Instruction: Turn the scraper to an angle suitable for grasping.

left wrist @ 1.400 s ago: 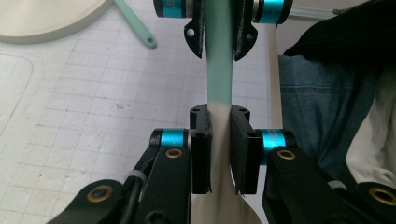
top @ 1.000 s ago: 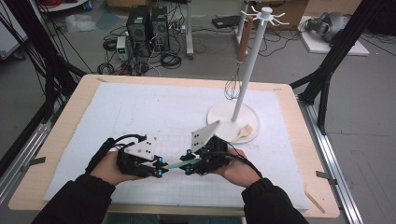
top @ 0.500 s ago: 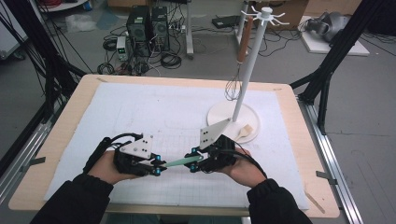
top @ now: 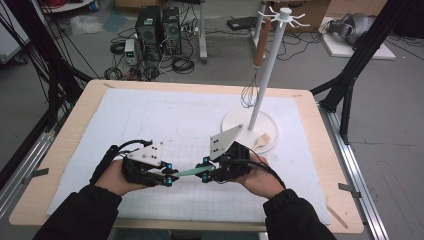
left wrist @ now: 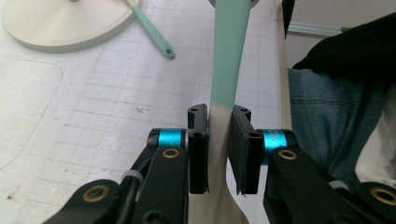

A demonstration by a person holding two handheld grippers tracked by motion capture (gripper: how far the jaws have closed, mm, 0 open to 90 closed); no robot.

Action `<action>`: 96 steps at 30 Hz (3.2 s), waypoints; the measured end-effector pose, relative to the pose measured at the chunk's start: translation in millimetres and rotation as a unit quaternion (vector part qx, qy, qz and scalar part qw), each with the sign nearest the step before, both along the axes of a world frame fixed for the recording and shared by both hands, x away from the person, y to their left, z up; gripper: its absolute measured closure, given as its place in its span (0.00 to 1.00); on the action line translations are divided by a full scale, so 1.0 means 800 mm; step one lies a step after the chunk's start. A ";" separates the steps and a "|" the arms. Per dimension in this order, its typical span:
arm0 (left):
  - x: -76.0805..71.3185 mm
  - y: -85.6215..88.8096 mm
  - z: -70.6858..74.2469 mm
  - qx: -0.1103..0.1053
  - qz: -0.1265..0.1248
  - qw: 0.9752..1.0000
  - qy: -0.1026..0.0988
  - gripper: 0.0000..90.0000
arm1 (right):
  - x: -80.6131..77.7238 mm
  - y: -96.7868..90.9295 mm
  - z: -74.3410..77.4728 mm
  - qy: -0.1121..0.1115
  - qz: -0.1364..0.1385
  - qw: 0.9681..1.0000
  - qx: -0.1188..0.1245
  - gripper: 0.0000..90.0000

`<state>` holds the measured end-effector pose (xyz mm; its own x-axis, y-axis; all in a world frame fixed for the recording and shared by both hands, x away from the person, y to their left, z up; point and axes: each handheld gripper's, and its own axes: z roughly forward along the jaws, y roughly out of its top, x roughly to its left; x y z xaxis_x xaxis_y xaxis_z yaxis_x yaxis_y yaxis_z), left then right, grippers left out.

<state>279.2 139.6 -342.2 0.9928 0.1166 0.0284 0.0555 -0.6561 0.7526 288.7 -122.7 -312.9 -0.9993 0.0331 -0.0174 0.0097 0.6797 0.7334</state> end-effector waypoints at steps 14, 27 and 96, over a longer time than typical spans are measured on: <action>0.000 0.002 0.002 -0.004 0.018 1.000 -0.013 0.89 | 0.014 -0.012 -0.003 0.051 -0.051 0.997 0.039 0.77; 0.002 0.001 0.002 -0.004 0.017 1.000 -0.009 0.89 | 0.008 -0.008 0.005 0.023 -0.035 0.998 0.037 0.77; 0.009 -0.016 0.001 -0.032 0.040 0.999 0.003 0.94 | 0.012 -0.010 0.026 0.045 -0.069 0.983 0.163 0.89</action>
